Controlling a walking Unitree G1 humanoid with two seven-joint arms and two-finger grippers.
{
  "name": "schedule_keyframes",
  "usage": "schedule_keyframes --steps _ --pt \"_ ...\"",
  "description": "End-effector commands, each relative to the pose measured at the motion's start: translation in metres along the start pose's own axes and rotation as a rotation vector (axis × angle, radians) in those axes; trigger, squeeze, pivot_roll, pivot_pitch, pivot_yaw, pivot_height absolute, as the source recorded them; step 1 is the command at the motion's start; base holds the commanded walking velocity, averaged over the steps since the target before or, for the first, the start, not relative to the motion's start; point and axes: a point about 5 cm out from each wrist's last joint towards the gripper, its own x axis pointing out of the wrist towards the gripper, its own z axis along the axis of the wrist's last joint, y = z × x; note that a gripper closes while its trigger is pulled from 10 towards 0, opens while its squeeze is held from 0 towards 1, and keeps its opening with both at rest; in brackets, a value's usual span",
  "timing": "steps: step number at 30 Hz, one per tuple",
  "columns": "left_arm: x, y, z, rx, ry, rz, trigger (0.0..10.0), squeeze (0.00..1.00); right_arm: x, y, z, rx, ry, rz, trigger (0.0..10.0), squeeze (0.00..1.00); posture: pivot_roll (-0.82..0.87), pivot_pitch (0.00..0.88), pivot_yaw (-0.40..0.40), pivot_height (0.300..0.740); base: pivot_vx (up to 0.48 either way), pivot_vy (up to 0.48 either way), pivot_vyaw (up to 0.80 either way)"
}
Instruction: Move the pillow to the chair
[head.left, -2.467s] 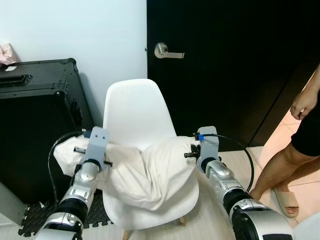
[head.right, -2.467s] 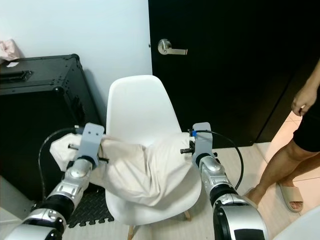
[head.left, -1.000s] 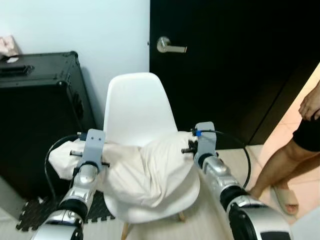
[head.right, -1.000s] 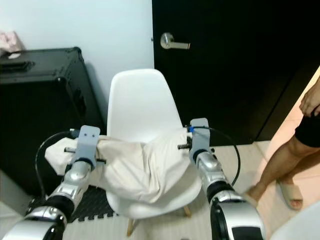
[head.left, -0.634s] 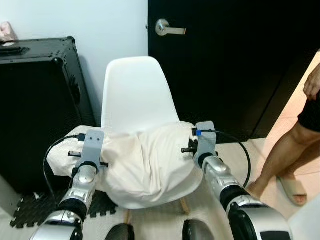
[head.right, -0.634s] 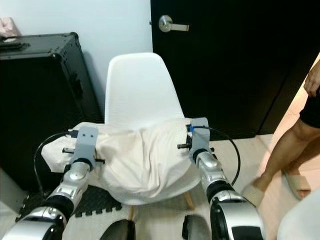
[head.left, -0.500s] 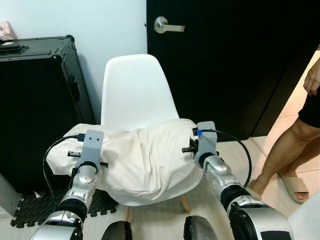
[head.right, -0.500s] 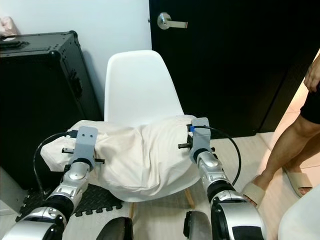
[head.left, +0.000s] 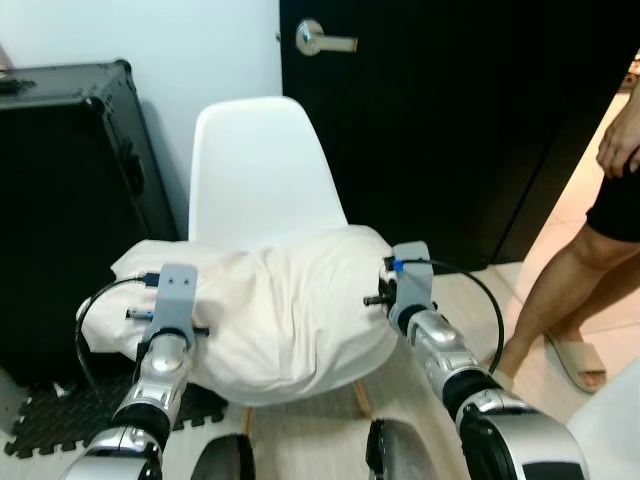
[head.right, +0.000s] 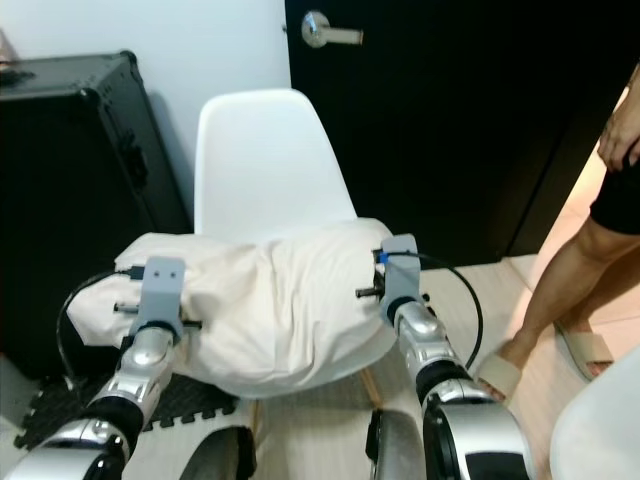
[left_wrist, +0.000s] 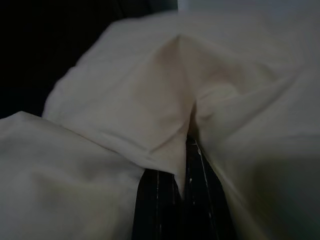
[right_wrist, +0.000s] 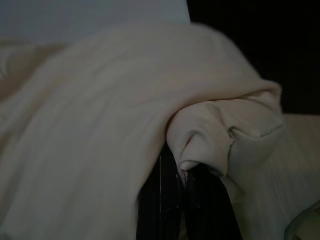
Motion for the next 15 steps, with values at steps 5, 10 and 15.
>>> schedule_keyframes --steps 5,10,15 --pt "-0.003 0.001 -0.008 -0.004 0.026 -0.004 10.0 0.0 0.003 0.022 -0.006 -0.046 0.052 0.073 10.0 0.0 0.07 0.19 -0.092 0.55 0.0 0.0 0.0" --pt "0.0 0.005 -0.006 -0.015 0.038 0.017 10.0 0.0 0.006 0.032 -0.001 -0.056 0.05 0.095 10.0 0.0 0.07 0.197 -0.1 0.55 0.0 0.0 0.0" --pt "0.011 0.017 0.01 -0.048 0.024 0.084 10.0 0.0 0.012 0.047 0.013 -0.058 0.022 0.119 10.0 0.0 0.07 0.194 -0.099 0.55 0.0 0.0 0.0"
